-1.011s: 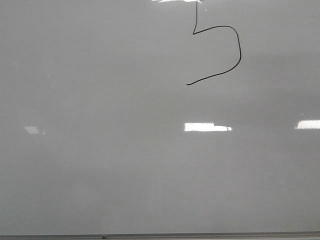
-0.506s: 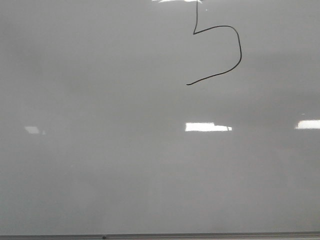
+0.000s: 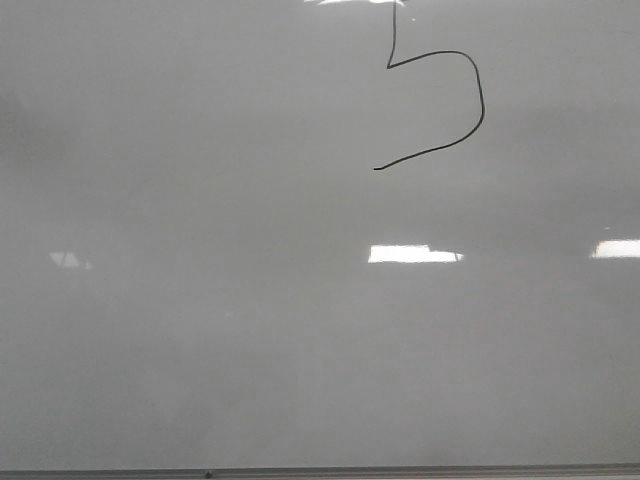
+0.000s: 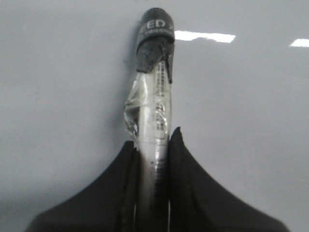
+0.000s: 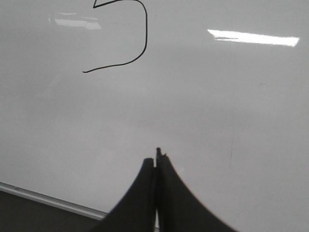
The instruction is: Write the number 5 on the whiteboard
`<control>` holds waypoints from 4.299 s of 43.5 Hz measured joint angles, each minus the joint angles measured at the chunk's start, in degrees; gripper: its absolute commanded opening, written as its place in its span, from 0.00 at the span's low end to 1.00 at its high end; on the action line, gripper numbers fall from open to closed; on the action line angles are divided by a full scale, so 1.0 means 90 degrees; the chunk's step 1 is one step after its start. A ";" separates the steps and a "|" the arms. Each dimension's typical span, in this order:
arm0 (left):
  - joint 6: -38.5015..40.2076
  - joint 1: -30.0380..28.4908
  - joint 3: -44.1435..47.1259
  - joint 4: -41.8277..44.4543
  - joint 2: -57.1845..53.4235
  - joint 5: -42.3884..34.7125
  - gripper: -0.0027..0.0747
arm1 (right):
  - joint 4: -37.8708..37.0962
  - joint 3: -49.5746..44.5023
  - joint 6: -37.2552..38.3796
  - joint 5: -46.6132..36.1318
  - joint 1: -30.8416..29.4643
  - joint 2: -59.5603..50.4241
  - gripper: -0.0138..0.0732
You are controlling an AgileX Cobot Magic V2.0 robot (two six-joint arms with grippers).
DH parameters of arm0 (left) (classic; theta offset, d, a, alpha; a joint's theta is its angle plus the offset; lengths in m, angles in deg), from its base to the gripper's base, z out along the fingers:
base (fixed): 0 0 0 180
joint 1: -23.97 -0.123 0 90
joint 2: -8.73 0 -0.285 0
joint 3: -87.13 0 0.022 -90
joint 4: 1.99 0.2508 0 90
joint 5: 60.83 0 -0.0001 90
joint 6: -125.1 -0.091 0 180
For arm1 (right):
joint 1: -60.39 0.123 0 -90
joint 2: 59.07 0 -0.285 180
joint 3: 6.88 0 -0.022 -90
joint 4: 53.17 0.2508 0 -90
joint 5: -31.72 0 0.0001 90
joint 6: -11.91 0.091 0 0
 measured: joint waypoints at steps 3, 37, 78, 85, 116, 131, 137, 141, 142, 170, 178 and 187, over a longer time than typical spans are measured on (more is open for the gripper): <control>-0.0273 -0.0042 -0.0022 0.0000 0.0044 0.0140 0.01 | 0.0000 0.0000 0.0000 0.0000 0.0000 0.0000 0.08; -0.0712 -0.0196 -0.0065 -0.0062 0.0771 0.0587 0.01 | 0.0000 -0.0061 0.0000 -0.0068 0.0000 0.0000 0.08; -0.0726 -0.0196 -0.0065 -0.0025 0.0868 0.0439 0.75 | 0.0000 -0.0061 0.0000 -0.0081 0.0000 0.0000 0.08; -0.0736 -0.0196 -0.0065 0.0025 0.0629 0.0407 0.75 | 0.0000 -0.0061 0.0000 -0.0081 0.0000 0.0000 0.08; -0.0736 -0.0196 0.0918 0.0595 -0.2557 0.1667 0.11 | 0.0000 -0.0061 0.0000 -0.0248 0.0000 0.0000 0.08; -0.0591 0.0207 0.1246 0.1102 -0.3202 0.2163 0.01 | 0.0000 -0.0061 0.0000 -0.0264 0.0000 0.0000 0.08; -0.0579 0.0439 0.1259 0.1141 -0.3249 0.2240 0.01 | 0.0000 -0.0061 0.0000 -0.0269 0.0000 0.0000 0.08; -0.0579 0.0510 0.1259 0.1154 -0.3249 0.2251 0.01 | 0.0000 -0.0061 0.0000 -0.0269 0.0000 0.0000 0.08; -0.0579 0.0521 0.1259 0.1154 -0.3249 0.2254 0.01 | 0.0000 -0.0061 0.0000 -0.0269 0.0000 0.0000 0.08; -0.0579 0.0525 0.1259 0.1163 -0.3249 0.2265 0.01 | 0.0000 -0.0061 0.0000 -0.0279 0.0000 0.0000 0.08; -0.0579 0.0525 0.1259 0.1163 -0.3249 0.2265 0.01 | 0.0000 -0.0061 0.0000 -0.0279 0.0000 0.0000 0.08; -0.0553 0.0525 0.1273 0.1271 -0.3307 0.2265 0.01 | 0.0000 -0.0061 0.0000 -0.0279 0.0000 0.0000 0.08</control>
